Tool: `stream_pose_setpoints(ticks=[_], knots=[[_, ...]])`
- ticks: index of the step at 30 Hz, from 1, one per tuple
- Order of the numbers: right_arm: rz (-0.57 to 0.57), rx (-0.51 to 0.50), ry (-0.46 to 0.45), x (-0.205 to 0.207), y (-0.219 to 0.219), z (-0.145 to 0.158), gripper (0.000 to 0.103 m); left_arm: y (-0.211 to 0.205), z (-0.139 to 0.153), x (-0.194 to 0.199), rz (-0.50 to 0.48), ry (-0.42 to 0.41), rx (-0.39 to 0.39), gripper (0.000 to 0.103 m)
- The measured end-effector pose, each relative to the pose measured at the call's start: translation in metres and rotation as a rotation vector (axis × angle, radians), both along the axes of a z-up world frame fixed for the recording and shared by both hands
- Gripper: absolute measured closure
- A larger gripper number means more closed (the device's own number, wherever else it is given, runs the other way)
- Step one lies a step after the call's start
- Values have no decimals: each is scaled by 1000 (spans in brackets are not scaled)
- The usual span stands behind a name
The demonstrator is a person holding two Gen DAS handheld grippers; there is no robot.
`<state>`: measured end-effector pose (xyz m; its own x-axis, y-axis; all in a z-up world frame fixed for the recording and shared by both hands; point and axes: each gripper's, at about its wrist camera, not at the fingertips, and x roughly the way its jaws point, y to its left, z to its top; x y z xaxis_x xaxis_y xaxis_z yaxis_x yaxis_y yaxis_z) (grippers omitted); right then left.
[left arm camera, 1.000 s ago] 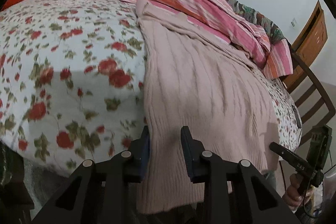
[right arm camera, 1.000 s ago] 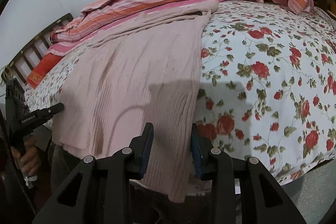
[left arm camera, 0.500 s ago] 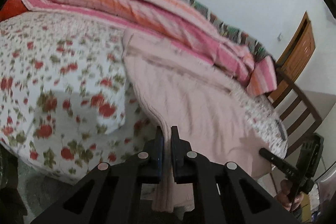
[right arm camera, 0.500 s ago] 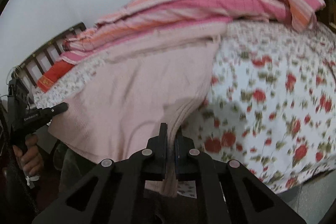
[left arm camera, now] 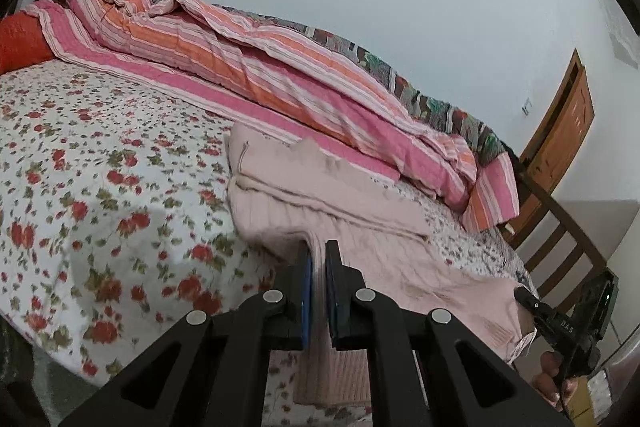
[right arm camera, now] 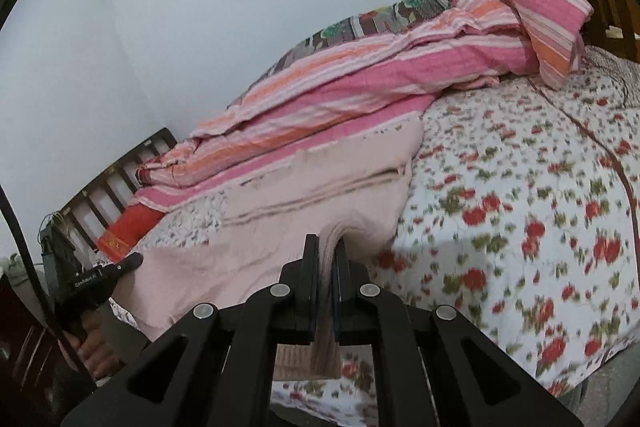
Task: Fold small clothes
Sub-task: 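Grasp the hem with both tools and lift it toward the collar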
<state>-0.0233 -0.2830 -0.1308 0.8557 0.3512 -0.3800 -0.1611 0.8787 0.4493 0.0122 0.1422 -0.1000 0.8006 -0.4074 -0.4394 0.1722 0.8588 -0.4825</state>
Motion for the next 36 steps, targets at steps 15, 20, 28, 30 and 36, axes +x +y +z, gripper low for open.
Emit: stream_pose_setpoints(ticks=[15, 20, 28, 30, 36], knots=[[-4, 70, -29, 110, -1, 35, 98, -12, 24, 114, 54, 2, 56, 96], [0, 60, 34, 168, -1, 32, 98, -16, 13, 162, 101, 68, 50, 96], [-25, 11, 112, 254, -2, 17, 98, -24, -10, 240, 113, 145, 44, 95], [-37, 13, 150, 277, -4, 8, 96, -24, -16, 259, 105, 159, 10, 94], [-57, 42, 210, 319, -9, -25, 78, -12, -37, 296, 136, 148, -112, 58]])
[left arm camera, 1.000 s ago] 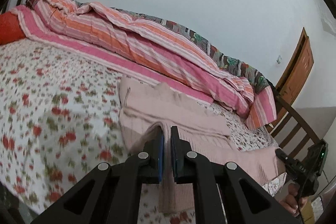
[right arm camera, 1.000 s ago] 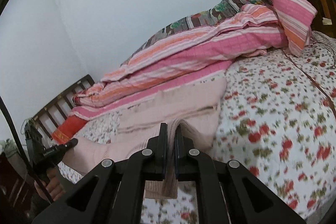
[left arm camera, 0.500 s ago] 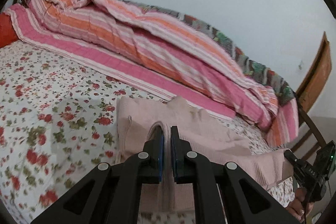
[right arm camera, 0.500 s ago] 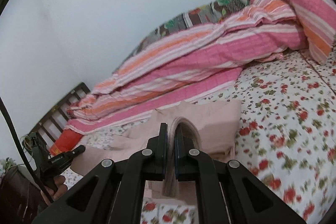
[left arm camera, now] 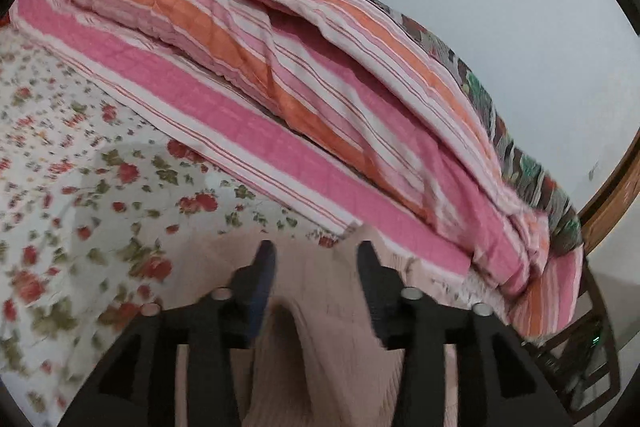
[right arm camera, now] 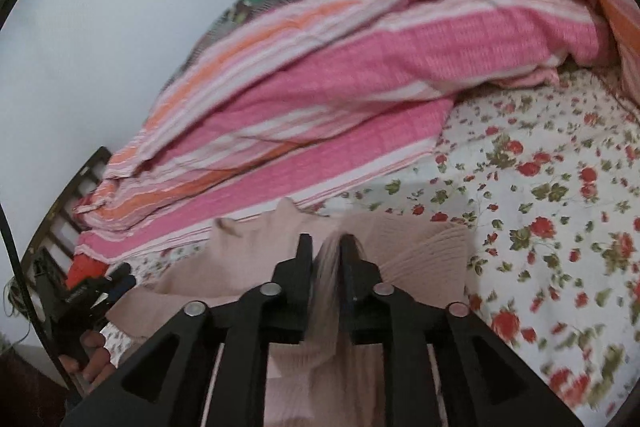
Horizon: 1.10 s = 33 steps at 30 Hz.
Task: Fold small clothes
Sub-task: 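Grasp the hem with both tools and lift it toward the collar, then lay the hem onto the collar and open both tools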
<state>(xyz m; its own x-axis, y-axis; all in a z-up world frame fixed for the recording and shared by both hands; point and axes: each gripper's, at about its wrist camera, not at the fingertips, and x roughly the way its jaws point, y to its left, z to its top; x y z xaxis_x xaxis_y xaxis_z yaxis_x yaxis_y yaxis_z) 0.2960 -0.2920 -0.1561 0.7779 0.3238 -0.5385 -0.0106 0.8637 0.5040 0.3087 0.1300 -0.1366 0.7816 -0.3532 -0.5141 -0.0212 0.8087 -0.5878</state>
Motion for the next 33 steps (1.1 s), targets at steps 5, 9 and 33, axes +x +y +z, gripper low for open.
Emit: stream_pose_setpoints(ticks=[5, 9, 33], knots=[[32, 55, -3, 6, -5, -15, 67, 2, -24, 8, -21, -6, -41, 51], [39, 55, -35, 0, -5, -14, 62, 7, -22, 5, -33, -48, -80, 41], [-33, -105, 58, 8, 8, -23, 51, -21, -20, 8, -11, -1, 168, 40]])
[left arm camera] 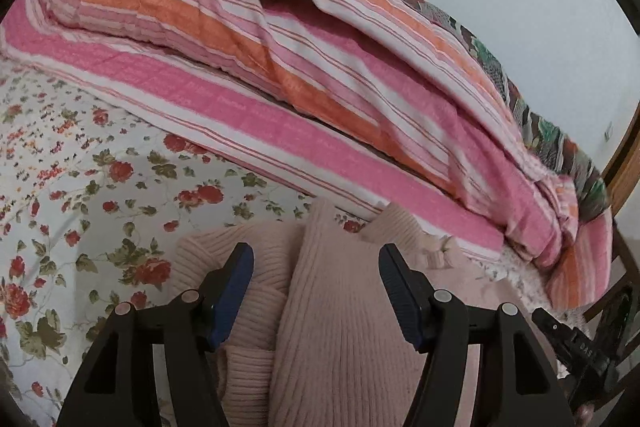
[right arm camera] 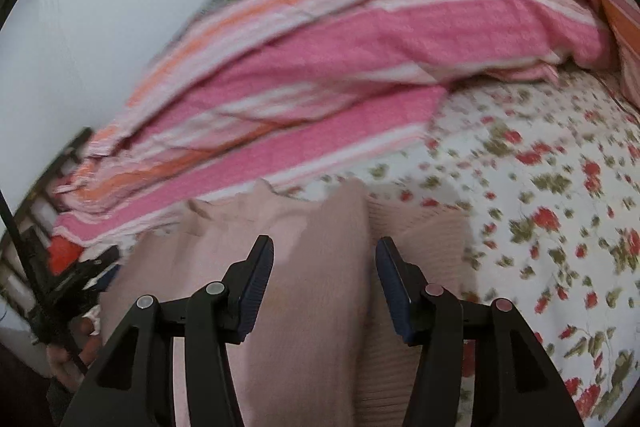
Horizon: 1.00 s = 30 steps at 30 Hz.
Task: Fold small clothes
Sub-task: 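Lay the hem onto the collar and open both tools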
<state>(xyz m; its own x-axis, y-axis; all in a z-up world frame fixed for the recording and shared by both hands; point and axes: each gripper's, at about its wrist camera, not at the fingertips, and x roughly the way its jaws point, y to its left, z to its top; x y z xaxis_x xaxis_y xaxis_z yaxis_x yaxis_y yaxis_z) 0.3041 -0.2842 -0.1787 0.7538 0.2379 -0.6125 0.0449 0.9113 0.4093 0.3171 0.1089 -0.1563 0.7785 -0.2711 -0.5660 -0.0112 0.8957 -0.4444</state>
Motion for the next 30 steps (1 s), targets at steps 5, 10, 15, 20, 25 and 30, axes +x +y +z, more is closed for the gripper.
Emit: stream_pose_setpoints(ticks=[5, 10, 15, 20, 25, 30], knots=[[-15, -36, 38, 4, 2, -5, 52, -2, -1, 2, 2, 9, 24, 40], [3, -89, 25, 1, 9, 0, 52, -2, 1, 1, 0, -7, 24, 40], [-1, -89, 82, -6, 5, 8, 52, -1, 3, -1, -16, -24, 4, 40], [-2, -119, 13, -59, -4, 30, 51, -3, 15, -12, -52, 33, 7, 40], [29, -115, -32, -113, -18, 29, 57, -8, 32, -69, -115, -25, 98, 40], [113, -62, -26, -137, -14, 12, 69, 10, 22, -113, -117, 24, 93, 40]])
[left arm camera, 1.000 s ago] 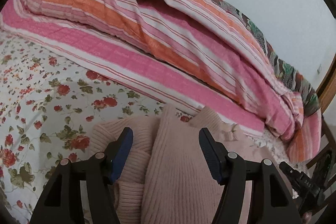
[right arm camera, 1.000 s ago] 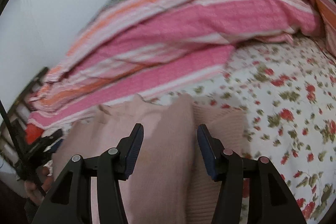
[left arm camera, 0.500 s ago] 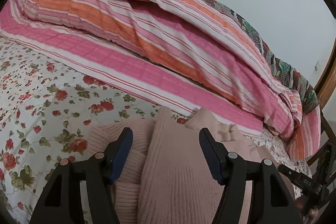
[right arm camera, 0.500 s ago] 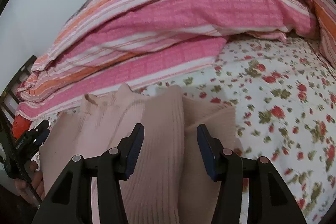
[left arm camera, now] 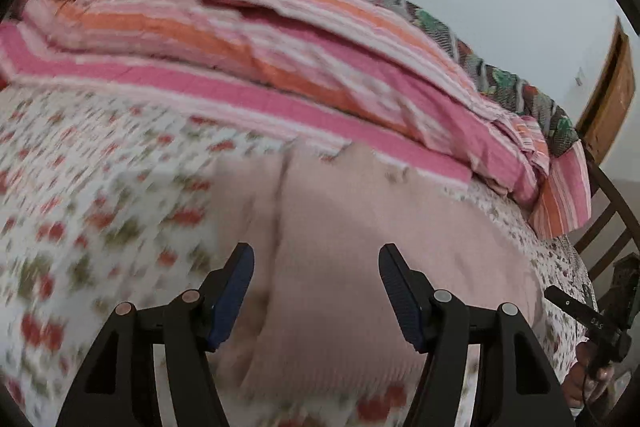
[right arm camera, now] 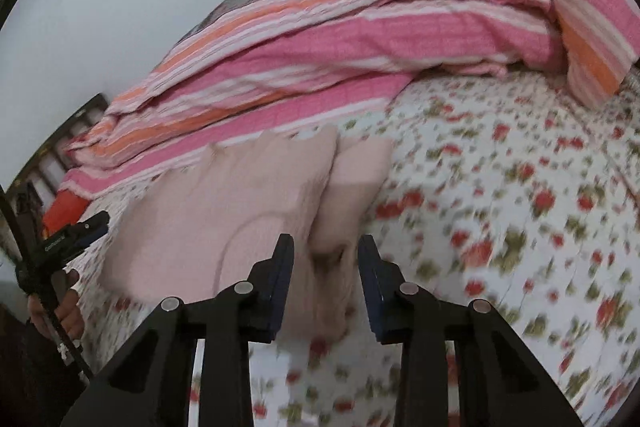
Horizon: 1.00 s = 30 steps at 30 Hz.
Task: Fold small clothes
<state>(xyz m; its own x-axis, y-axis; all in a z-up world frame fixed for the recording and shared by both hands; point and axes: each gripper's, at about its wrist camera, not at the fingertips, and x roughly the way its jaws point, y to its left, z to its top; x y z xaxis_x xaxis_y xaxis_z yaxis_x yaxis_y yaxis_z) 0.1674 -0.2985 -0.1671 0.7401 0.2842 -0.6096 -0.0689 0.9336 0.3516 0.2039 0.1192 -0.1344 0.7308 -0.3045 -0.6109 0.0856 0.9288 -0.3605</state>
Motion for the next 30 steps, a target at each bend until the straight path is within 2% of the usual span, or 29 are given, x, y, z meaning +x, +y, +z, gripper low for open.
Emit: stream_pose_setpoints(ticks=[4, 8, 13, 15, 16, 17, 18, 19, 24, 27, 30], knots=[[29, -10, 3, -2, 8, -10, 68, 15, -16, -26, 5, 34, -16, 42], [22, 3, 23, 0, 12, -20, 68, 18, -23, -32, -22, 47, -71, 46], [19, 21, 19, 3, 17, -24, 68, 0, -21, -29, -54, 34, -3, 54], [37, 29, 16, 4, 20, -23, 73, -2, -21, -26, -50, 32, -7, 55], [50, 32, 14, 5, 22, -23, 74, -4, -21, -23, -44, 36, -9, 61], [55, 28, 14, 6, 22, -22, 82, -5, -23, -18, -39, 53, -13, 67], [62, 24, 17, 7, 23, -22, 97, -7, -24, -15, -37, 64, -14, 82], [70, 21, 14, 7, 23, -20, 97, -8, -24, -13, -37, 76, -10, 96], [88, 23, -32, -13, 15, -9, 98, 0, -15, -30, -64, 41, -14, 96], [89, 55, -17, -20, 6, -14, 98, 7, -18, -37, -56, 47, -6, 96], [77, 40, 6, -19, 6, -22, 98, 15, -25, -39, -28, 59, -24, 95]])
